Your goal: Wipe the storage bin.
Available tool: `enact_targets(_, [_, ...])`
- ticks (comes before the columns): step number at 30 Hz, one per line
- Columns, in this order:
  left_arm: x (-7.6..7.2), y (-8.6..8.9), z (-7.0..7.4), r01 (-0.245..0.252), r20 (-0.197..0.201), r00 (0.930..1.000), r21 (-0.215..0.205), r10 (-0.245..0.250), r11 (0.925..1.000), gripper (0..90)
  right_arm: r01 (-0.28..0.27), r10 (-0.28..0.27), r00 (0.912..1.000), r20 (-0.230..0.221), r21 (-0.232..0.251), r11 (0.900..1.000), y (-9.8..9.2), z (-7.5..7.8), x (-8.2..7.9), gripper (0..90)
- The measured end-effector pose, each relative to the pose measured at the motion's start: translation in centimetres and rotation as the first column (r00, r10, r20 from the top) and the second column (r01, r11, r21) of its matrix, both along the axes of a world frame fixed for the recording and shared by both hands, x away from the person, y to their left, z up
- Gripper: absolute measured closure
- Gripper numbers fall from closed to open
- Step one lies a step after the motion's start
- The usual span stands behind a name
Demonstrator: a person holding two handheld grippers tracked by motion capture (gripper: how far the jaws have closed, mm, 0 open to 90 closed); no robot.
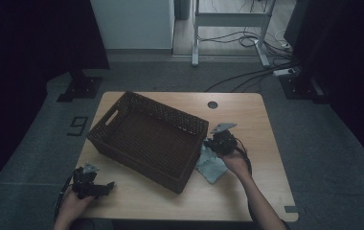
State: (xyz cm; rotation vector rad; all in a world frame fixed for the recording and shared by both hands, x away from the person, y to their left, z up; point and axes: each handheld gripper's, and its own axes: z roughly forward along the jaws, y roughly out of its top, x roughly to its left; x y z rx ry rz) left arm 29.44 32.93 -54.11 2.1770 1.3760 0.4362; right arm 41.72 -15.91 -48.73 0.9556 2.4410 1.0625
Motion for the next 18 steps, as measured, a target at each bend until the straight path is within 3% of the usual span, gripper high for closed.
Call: enact_targets(18, [0.0,0.0,0.0,0.001,0.002,1.0000,-0.001,-0.001,1.0000,0.0,0.083,-0.084,0.9963,0.021,0.013,0.996,-0.9,0.3,2.5,81.2])
